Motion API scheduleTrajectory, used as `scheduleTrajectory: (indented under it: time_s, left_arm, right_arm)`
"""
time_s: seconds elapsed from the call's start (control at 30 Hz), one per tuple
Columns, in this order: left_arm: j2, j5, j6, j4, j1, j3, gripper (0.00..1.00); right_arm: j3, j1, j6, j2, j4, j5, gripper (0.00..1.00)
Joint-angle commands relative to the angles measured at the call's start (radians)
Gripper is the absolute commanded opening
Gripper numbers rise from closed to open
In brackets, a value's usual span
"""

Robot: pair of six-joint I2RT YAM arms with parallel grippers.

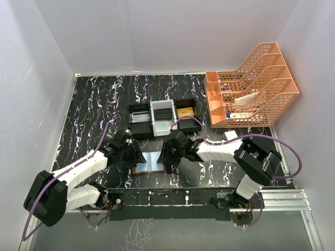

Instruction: Take the credit cards out of the card holder

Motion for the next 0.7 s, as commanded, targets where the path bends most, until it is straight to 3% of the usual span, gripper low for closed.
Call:
scheduleTrajectory:
  time_s: [0.0, 0.17, 0.33, 0.5, 0.67]
  left_arm:
    - [0.023, 0.009, -0.005, 0.019, -0.005, -0.049, 0.53]
    - [0.057, 0.036, -0.016, 0.070, -0.008, -0.093, 0.47]
    - [0.050, 0.039, -0.019, 0.070, -0.012, -0.101, 0.45]
    - [0.013, 0.009, -0.022, 0.011, -0.013, -0.072, 0.46]
    - [-0.088, -0.066, -0.021, -0.106, -0.014, 0.022, 0.59]
  right_arm:
    - [0.018, -0.003, -0.019, 0.024, 0.001, 0.003, 0.37]
    - [0.026, -0.003, -0.015, 0.071, 0.031, -0.056, 0.34]
    - [-0.002, -0.003, 0.012, 0.078, 0.181, -0.169, 0.33]
    - [0.044, -0.003, -0.012, 0.020, 0.051, -0.060, 0.34]
    - [0.077, -0.008, -0.092, -0.142, -0.129, 0.141, 0.44]
